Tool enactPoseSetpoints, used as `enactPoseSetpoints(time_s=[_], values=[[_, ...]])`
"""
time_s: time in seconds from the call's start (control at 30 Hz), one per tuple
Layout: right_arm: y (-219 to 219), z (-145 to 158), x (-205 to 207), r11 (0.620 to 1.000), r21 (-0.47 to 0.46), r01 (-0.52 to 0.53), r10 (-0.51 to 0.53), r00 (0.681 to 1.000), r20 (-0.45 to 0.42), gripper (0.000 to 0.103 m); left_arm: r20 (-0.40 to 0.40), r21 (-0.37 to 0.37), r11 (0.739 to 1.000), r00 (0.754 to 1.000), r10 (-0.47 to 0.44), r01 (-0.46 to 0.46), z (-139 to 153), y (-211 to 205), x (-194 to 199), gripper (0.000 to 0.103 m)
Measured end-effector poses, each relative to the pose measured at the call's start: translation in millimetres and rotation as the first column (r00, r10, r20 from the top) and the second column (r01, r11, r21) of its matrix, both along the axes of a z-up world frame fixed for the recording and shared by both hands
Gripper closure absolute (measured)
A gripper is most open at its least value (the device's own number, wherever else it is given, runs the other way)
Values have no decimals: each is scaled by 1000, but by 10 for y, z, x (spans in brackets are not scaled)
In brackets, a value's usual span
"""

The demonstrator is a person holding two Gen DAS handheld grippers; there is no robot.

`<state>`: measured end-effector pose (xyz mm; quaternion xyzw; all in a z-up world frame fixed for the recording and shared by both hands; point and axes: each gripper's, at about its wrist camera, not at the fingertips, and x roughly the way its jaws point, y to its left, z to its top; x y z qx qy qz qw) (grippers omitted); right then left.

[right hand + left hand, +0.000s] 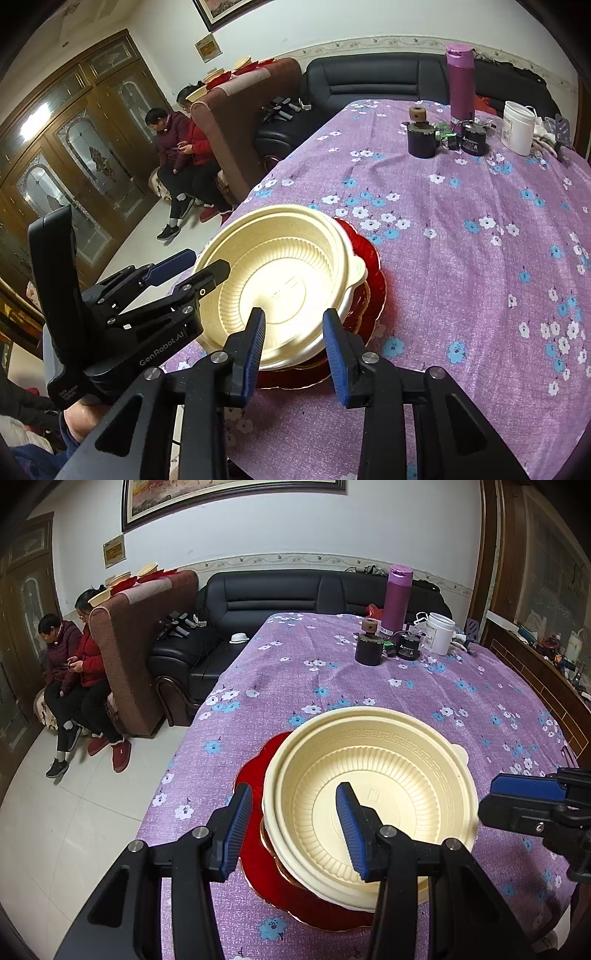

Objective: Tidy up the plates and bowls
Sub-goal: 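Lower the beige ribbed bowl into the white bowl and open the right tool, then grasp the rim of the stacked plates and bowls with the right tool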

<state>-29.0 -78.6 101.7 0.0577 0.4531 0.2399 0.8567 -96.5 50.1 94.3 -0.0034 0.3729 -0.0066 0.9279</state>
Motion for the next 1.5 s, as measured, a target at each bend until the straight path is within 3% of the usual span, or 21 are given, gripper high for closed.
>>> enactPoseSetpoints(time_s=[0.23, 0.37, 0.67, 1.0, 1.23, 1.5], values=[[-153, 27, 0, 999, 29, 29, -29, 1000, 2, 65, 1, -6, 1000, 1000, 7, -7, 17, 20, -19, 57], [-228, 24, 2, 998, 39, 47, -47, 999, -3, 65, 6, -6, 1000, 1000, 8, -8, 22, 24, -20, 48], [-385, -54, -2, 995, 61, 75, -74, 997, -24, 65, 17, -15, 1000, 1000, 12, -11, 67, 46, -77, 46], [-645, -212, 30, 986, 105, 132, -126, 990, -64, 65, 31, -68, 995, 997, 76, -74, 170, 418, -238, 42], [-705, -388, 70, 981, 122, 153, -141, 985, -101, 65, -11, -86, 987, 991, 136, -136, 53, 717, -280, 42], [-751, -617, 166, 969, 190, 158, -123, 975, -183, 65, -97, -164, 978, 989, 111, -125, -219, 850, -189, 42]])
